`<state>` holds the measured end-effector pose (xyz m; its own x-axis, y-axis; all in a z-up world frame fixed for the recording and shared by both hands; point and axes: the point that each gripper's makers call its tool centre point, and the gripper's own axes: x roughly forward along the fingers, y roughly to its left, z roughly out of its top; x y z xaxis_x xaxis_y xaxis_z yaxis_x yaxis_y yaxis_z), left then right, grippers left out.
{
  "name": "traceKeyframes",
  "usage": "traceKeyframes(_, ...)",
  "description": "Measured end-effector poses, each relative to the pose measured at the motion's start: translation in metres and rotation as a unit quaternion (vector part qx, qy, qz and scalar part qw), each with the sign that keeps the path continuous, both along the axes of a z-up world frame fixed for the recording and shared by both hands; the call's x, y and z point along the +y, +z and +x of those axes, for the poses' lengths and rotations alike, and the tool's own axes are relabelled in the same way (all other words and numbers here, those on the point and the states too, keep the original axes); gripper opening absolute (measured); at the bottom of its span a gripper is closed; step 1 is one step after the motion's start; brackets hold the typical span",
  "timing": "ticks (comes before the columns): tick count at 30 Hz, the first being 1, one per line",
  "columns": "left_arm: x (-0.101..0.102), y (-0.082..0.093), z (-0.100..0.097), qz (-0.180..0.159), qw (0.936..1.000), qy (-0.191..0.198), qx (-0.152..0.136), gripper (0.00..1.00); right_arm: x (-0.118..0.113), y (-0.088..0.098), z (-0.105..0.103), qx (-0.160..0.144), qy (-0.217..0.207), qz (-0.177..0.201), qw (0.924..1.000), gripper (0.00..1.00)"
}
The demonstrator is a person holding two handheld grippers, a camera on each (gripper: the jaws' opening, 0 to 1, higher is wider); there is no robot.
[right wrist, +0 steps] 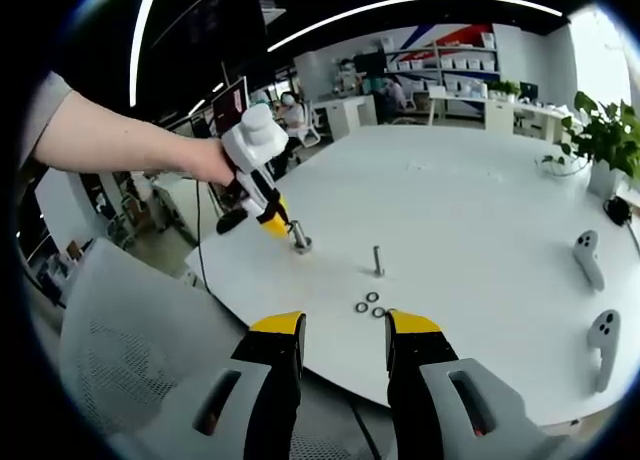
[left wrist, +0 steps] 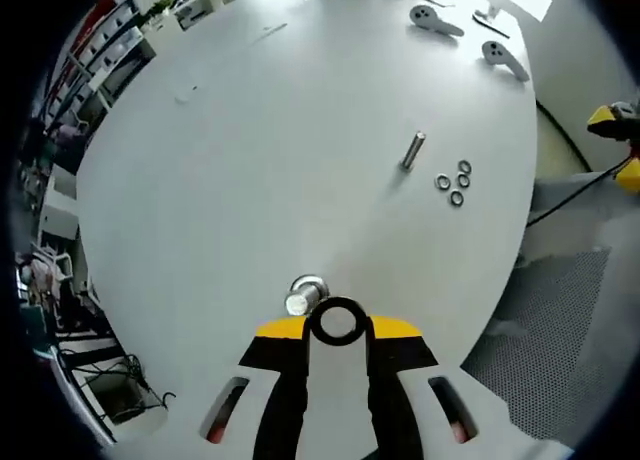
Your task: Place the washer onto the threaded stud by aligning its center hole with the stud, sliding it down to the base, and recovering from edge contact or off-axis alignment until the washer reaches the visible bottom stop.
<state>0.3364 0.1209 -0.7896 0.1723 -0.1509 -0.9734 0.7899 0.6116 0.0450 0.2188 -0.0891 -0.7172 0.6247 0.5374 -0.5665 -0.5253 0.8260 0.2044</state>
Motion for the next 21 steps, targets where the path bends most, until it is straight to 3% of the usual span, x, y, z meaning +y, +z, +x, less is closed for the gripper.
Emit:
traceKeyframes(7,0.004,0.001,0.016,0.009,0.9999,0.002,-0.014,0.19,0.0,0.0,0.0,0.0,0.0,0.001,1.0,0.34)
traceKeyframes(17,0.006,-0.01,0.017,0.033,0.9993,-0.016,-0.005,0.19,-0.001,0.0,0.001,0.001,-0.004,0.002,1.0,0.34)
traceKeyframes(21,0.005,-0.008,0.021,0.025,0.9996,-0.004,-0.009,0.19,-0.001,-0.001,0.001,0.002,-0.003,0.001,1.0,0.34)
